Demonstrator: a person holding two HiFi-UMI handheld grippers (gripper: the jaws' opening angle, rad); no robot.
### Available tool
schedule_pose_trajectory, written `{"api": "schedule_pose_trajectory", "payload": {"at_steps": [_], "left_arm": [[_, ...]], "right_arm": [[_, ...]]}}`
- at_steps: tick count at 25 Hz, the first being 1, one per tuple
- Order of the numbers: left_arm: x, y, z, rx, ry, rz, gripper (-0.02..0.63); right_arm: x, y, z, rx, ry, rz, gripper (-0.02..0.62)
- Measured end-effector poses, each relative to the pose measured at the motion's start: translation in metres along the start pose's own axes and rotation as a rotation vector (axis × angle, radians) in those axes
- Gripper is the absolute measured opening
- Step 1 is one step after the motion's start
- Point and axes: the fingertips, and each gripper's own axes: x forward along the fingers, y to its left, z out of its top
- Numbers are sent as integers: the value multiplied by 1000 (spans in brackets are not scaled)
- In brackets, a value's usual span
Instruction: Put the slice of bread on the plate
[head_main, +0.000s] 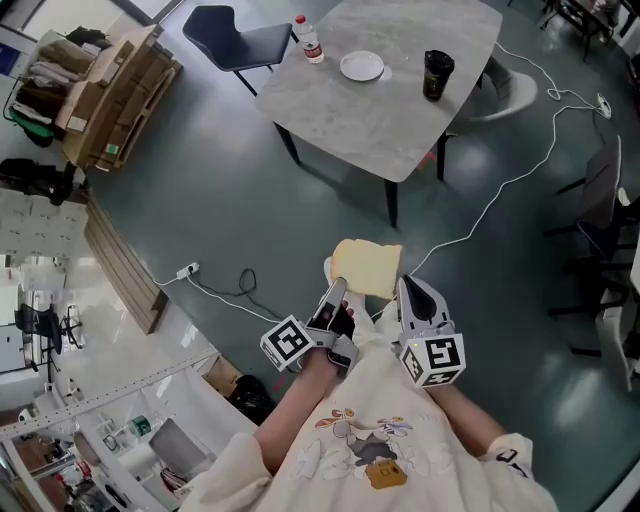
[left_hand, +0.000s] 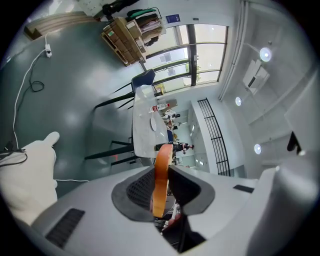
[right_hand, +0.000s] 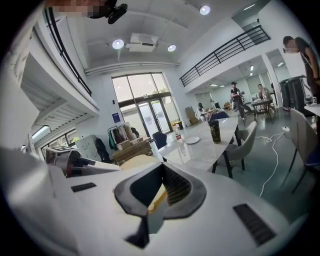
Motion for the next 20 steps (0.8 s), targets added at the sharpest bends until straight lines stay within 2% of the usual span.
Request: {"api": "schedule_pose_trajectory", "payload": {"at_steps": [3,6,11,16,20], "left_arm": [[10,-4,6,-37,-8,-24,95],[19,4,27,-17,-7,1,95],[45,-1,83,-70,-24,-26,95],[74,-3,143,-51,12,-13,95],[97,-15,189,-137,14,-67,95]], "right_arm": [[15,0,1,-4,12,10,6],[38,0,3,-7,25,11,6],[93,11,17,-19,44,-3,6],[155,25,34,-27,71,-20,6],[202,37,50,-25,80,-42,6]]}}
